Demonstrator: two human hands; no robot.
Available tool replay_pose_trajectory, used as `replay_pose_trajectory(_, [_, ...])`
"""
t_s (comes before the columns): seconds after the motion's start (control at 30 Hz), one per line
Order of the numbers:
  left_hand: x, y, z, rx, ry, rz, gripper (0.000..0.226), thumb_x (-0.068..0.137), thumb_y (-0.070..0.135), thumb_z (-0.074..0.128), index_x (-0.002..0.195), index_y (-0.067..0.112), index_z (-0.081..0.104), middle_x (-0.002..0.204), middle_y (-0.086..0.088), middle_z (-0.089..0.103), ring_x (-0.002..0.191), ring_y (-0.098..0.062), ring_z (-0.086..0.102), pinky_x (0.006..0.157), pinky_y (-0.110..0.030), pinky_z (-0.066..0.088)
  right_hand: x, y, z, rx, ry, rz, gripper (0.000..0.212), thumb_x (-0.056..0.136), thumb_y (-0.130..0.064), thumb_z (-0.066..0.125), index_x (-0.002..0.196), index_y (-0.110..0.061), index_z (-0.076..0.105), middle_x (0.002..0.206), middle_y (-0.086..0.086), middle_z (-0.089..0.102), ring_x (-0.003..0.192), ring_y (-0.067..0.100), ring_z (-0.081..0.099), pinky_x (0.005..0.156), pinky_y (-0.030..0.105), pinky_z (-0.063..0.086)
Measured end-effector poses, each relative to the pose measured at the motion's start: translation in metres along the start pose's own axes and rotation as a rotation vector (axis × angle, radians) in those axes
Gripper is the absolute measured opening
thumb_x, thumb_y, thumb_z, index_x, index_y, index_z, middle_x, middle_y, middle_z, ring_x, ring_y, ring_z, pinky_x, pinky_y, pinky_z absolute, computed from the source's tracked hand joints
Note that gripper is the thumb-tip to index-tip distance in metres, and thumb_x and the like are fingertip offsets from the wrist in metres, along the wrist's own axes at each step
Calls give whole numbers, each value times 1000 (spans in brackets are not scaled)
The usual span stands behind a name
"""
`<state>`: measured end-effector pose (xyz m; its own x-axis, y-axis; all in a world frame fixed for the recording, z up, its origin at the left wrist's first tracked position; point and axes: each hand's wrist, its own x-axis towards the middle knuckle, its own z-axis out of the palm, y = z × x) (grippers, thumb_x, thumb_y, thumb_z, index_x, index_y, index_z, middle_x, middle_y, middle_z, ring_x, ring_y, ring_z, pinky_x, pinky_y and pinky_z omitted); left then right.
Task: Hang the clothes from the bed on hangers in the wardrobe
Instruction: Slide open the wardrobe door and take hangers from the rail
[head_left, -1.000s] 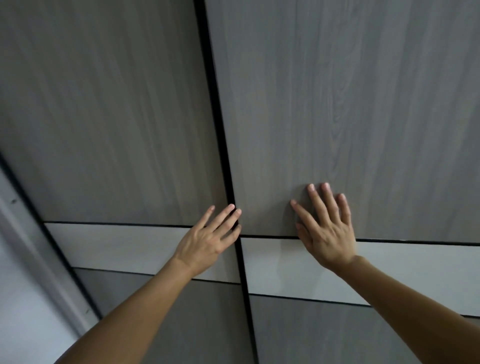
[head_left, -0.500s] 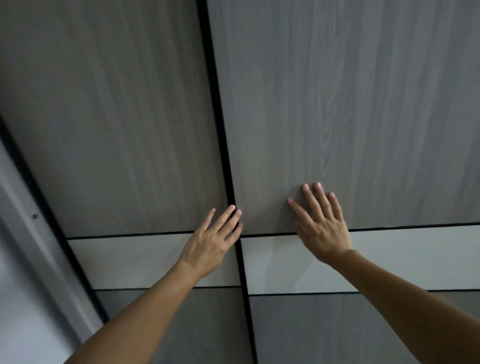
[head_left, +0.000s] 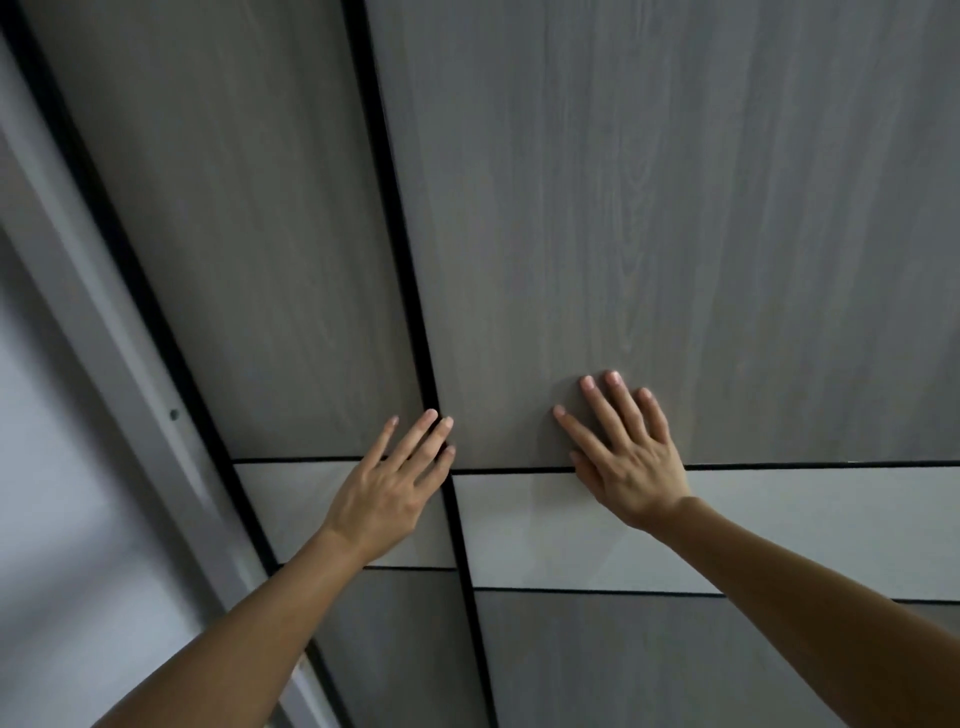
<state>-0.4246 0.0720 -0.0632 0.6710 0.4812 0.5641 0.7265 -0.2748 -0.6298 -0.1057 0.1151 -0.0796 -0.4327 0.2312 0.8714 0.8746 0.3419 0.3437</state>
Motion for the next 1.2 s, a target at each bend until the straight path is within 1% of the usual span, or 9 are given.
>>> replay_pose_trajectory(0.13, [-33, -39, 9, 67, -39, 23, 58, 85, 8, 56, 141, 10, 42, 156, -17, 22, 146, -34, 15, 112, -57, 25, 21, -39, 17, 38, 54, -37, 50, 91, -34, 59, 140, -25, 51, 152, 12, 36, 144, 34, 26, 113, 51, 26])
replay_pose_trajectory(0.37, [-87, -92, 15, 112, -106, -29, 55, 87, 7, 38, 141, 8, 41, 157, -17, 19, 147, -33, 12, 116, -56, 16, 55, -104, 31, 63, -3, -79, 50, 92, -34, 58, 141, -26, 49, 154, 8, 34, 145, 30, 26, 117, 47, 21])
replay_pose_trajectory(0.5, [-114, -120, 13, 113, -158, -32, 56, 86, 9, 34, 141, 6, 41, 157, -19, 18, 146, -36, 12, 116, -57, 15, 67, -139, 31, 18, -100, -74, 52, 94, -32, 55, 145, -26, 44, 156, 7, 29, 147, 28, 21, 118, 47, 19])
replay_pose_trajectory(0.63, [-133, -146, 3, 145, -285, -22, 65, 82, 16, 55, 143, 4, 38, 156, -22, 15, 145, -40, 10, 117, -58, 8, 75, -174, 27, -64, -253, -38, 60, 96, -32, 51, 152, -27, 28, 160, 6, 18, 149, 28, 10, 120, 49, 11])
replay_pose_trajectory(0.77, [-142, -159, -8, 204, -430, -52, 63, 86, 26, 55, 143, 5, 39, 155, -24, 18, 144, -45, 7, 116, -60, 3, 93, -207, 17, -53, -424, 39, 79, 86, -21, 63, 153, -26, 21, 162, 5, 7, 149, 28, 2, 118, 54, 10])
replay_pose_trajectory(0.87, [-142, -164, -15, 255, -482, -46, 57, 86, 29, 55, 136, 3, 49, 150, -26, 31, 142, -48, 15, 116, -61, 2, 103, -226, 5, -8, -486, 82, 79, 78, -17, 66, 149, -22, 33, 162, 7, 11, 149, 29, 6, 116, 55, 19])
replay_pose_trajectory(1.03, [-136, -156, -31, 310, -628, -111, 47, 84, 28, 52, 123, 2, 60, 136, -26, 48, 138, -48, 24, 114, -64, 4, 84, -216, -20, 54, -631, 128, 67, 70, -18, 71, 134, -15, 52, 156, 14, 29, 144, 30, 27, 100, 49, 44])
replay_pose_trajectory(1.13, [-116, -133, -43, 260, -710, -193, 40, 85, 24, 47, 120, 9, 60, 123, -16, 58, 130, -40, 37, 112, -63, 7, 55, -188, -44, 56, -738, 201, 67, 72, -20, 71, 135, -14, 52, 149, 16, 40, 136, 32, 42, 91, 43, 51])
replay_pose_trajectory(1.2, [-93, -107, -53, 201, -746, -216, 37, 85, 23, 48, 119, 15, 59, 118, -9, 61, 120, -33, 45, 111, -58, 17, 32, -161, -68, 39, -825, 266, 61, 85, -23, 59, 143, -16, 41, 150, 13, 37, 134, 30, 41, 95, 42, 47])
